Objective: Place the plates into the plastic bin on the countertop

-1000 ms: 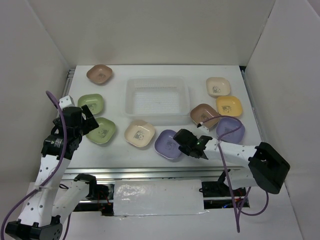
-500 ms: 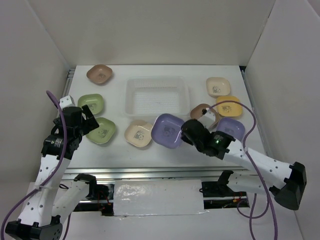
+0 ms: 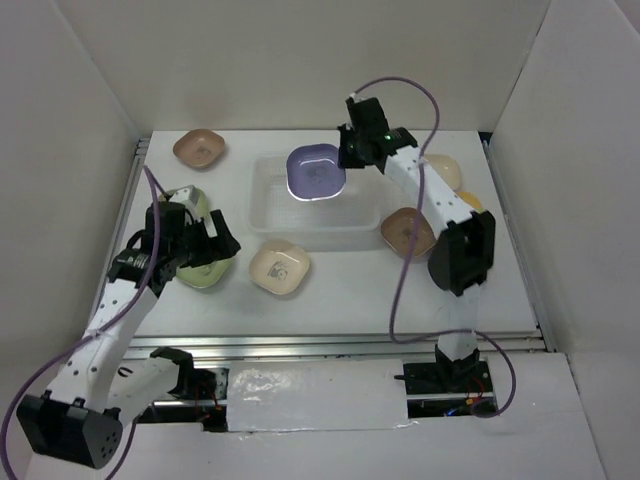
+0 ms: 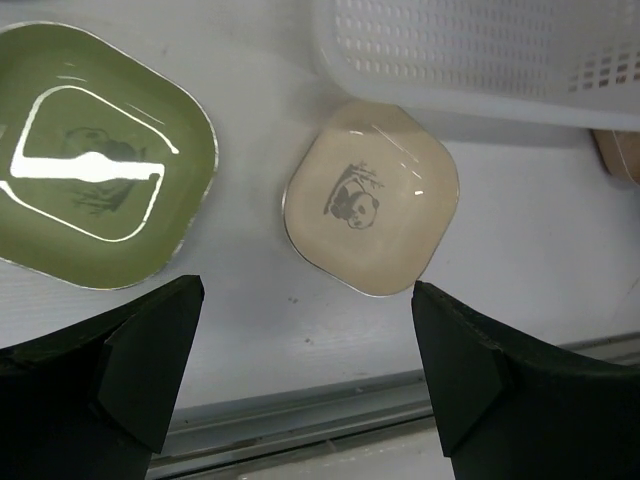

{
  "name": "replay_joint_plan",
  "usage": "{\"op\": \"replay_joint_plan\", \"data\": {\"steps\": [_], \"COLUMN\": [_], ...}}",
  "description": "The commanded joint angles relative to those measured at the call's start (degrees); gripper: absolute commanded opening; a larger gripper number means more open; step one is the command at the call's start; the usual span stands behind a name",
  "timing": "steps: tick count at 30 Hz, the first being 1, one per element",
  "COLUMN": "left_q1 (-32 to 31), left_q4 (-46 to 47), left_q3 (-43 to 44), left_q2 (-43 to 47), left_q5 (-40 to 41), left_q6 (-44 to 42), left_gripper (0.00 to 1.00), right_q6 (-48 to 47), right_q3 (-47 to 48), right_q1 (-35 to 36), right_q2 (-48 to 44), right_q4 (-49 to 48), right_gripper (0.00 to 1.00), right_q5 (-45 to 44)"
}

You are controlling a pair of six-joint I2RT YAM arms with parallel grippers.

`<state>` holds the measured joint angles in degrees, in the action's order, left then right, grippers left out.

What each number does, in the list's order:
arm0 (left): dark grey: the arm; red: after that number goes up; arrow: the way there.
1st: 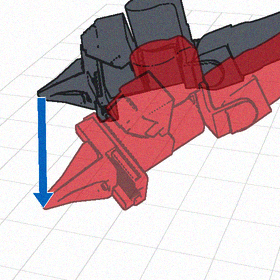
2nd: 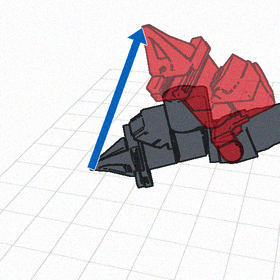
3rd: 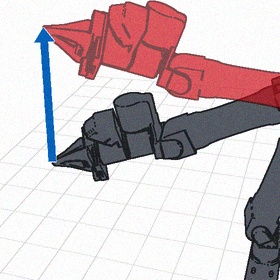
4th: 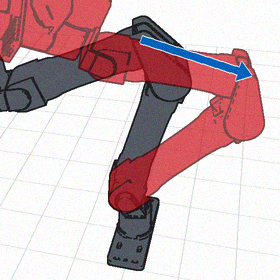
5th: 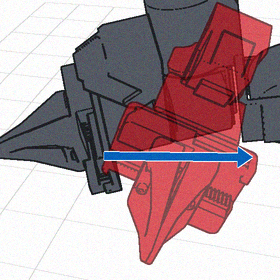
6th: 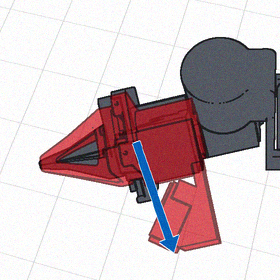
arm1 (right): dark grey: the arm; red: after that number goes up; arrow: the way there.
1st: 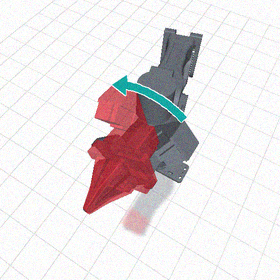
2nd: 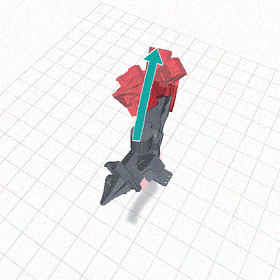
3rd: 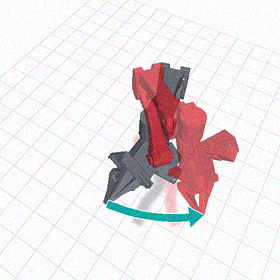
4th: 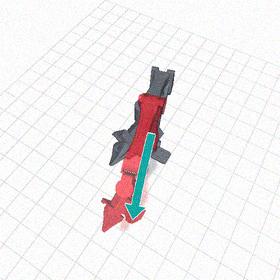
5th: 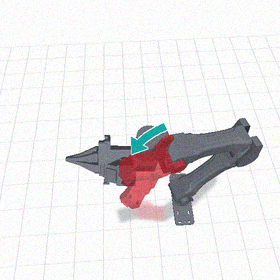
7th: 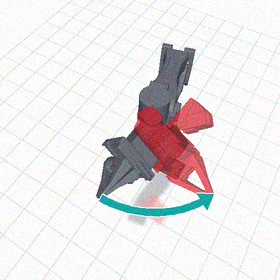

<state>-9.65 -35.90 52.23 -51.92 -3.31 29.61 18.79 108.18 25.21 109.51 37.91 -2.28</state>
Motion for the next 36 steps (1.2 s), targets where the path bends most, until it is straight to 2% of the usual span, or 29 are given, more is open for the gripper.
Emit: {"op": "replay_joint_plan", "data": {"steps": [1,2,5,12,13,15,16,17,19,20,22,23,24,27,30,36], "left_q1": [-3.5,-4.5,-9.0,-15.3,-15.7,-16.7,-17.0,-17.2,-18.1,-18.5,-19.5,-20.2,-20.5,-21.4,-21.8,-23.1], "left_q4": [2.9,3.5,3.8,8.5,9.0,10.7,11.8,12.4,13.6,13.8,13.9,14.3,14.2,14.6,14.8,15.2], "left_q3": [-0.6,-0.8,-1.5,-5.9,-6.2,-6.7,-6.6,-6.4,-5.5,-4.8,-4.1,-3.6,-3.4,-2.8,-2.2,-1.6], "left_q2": [-3.5,-5.5,-7.2,-14.0,-14.9,-17.9,-19.1,-21.2,-23.4,-25.1,-26.6,-27.5,-28.1,-29.8,-31.9,-35.7], "left_q5": [-3.8,-3.0,2.6,11.0,12.3,14.4,15.0,15.3,16.0,16.7,17.5,18.3,18.7,20.4,21.7,22.5], "left_q6": [3.8,4.9,7.7,14.2,15.1,16.9,17.2,17.4,18.2,18.3,19.1,19.5,19.8,20.5,21.3,22.6], "left_gripper": [0.99,0.99,0.99,0.99,0.99,0.99,0.99,0.99,0.99,0.99,0.97,0.96,0.95,0.94,0.90,0.69], "right_q6": [-8.0,-8.7,-8.0,-2.3,-1.6,-0.2,0.2,0.5,1.4,1.5,1.9,1.9,1.9,1.5,1.6,2.9], "right_q3": [13.6,17.1,18.6,14.9,14.3,13.2,13.5,13.6,13.9,13.4,10.8,9.5,8.2,1.7,-6.9,-21.4], "right_q1": [-0.7,-1.0,-1.7,-3.2,-3.2,-3.2,-3.3,-3.2,-3.1,-3.0,-2.8,-2.1,-1.7,1.1,4.2,8.3], "right_q2": [10.3,14.1,17.6,19.9,20.1,20.5,21.0,21.1,20.3,19.4,15.1,13.0,8.4,0.5,-12.0,-28.6], "right_q4": [9.0,9.5,8.0,2.1,1.6,0.8,1.0,1.4,2.3,2.2,1.1,0.8,0.3,-2.3,-4.4,-10.7], "right_gripper": [0.00,0.00,0.00,0.04,0.14,0.23,0.44,0.56,0.67,0.69,0.75,0.93,0.97,1.00,1.00,1.00], "right_q5": [3.6,4.0,6.1,7.8,7.2,7.2,7.6,7.7,7.2,7.3,7.4,6.9,6.6,4.5,3.1,3.2]}}
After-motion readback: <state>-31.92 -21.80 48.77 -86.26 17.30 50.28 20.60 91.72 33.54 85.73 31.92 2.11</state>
